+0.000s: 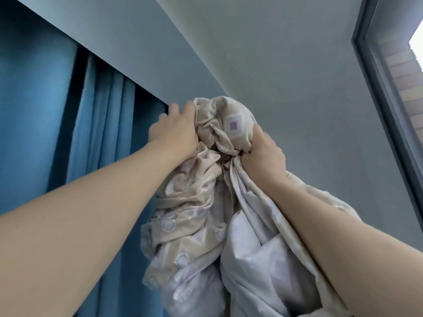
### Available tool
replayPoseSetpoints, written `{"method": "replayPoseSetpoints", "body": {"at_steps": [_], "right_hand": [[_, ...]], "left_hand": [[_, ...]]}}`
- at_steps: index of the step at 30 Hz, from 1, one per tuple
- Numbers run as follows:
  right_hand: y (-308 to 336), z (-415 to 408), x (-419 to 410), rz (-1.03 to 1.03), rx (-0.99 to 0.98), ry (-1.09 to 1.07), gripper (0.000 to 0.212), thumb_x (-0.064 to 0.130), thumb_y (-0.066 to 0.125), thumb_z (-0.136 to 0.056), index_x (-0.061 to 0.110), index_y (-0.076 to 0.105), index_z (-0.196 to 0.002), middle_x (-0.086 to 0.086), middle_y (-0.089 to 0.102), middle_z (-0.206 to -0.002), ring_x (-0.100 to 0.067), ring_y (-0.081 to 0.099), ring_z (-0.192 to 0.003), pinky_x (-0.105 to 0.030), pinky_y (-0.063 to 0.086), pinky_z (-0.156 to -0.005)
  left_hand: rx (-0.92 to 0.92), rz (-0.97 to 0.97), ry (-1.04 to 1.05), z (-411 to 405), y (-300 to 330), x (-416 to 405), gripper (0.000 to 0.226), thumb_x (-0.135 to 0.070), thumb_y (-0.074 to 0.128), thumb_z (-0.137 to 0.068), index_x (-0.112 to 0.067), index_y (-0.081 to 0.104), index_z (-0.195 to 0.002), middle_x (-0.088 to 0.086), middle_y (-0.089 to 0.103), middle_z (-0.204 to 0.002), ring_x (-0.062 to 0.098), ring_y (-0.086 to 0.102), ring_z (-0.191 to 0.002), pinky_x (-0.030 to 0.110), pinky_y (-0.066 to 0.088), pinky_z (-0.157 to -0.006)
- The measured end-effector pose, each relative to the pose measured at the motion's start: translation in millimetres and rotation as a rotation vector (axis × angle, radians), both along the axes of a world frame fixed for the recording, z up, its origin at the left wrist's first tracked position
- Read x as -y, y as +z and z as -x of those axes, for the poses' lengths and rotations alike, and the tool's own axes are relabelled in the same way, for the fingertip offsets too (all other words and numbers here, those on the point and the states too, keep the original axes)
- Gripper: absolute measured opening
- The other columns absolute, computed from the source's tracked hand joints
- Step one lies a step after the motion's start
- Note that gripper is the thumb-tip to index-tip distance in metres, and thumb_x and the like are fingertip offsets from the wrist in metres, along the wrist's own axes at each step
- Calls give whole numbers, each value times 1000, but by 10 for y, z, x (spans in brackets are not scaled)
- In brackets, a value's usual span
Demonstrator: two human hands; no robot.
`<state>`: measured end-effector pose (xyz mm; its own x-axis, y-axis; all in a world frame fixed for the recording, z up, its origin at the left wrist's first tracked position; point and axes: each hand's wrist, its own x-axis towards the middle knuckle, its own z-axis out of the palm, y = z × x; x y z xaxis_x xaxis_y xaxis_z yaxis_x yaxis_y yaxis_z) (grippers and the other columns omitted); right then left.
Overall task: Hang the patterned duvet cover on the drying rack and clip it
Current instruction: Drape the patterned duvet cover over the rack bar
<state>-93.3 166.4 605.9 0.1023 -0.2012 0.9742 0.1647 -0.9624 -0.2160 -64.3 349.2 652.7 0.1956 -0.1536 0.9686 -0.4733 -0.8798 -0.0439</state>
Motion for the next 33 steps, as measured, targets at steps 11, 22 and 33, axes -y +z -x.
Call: {"method": "replayPoseSetpoints", "body": {"at_steps": [11,22,33], "right_hand": [[228,-319,-638,240,135,73,34,8,51,-75,17,43,-106,-6,49,-96,-35,52,-74,-34,34,-57],[-111,-612,-831,196,164,358,23,15,42,-74,14,43,-97,-7,48,-96,-29,41,-67,-36,38,-57],[-216,-452,-1571,223,175,479,26,5,44,-76,14,40,-101,0,44,-95,-25,40,-71,-35,33,-60]], "left_hand": [[-662,755,-520,-233,194,-851,58,-16,49,-93,-17,21,-144,16,49,-124,37,55,-109,57,52,-83],[-983,718,-447,-743,-655,-1082,24,-6,61,-87,-11,64,-110,15,71,-99,30,69,-90,53,55,-87],[-175,847,-163,-113,-214,-2292,20,-13,66,-66,-20,48,-69,1,57,-78,22,53,-72,32,52,-69]]}}
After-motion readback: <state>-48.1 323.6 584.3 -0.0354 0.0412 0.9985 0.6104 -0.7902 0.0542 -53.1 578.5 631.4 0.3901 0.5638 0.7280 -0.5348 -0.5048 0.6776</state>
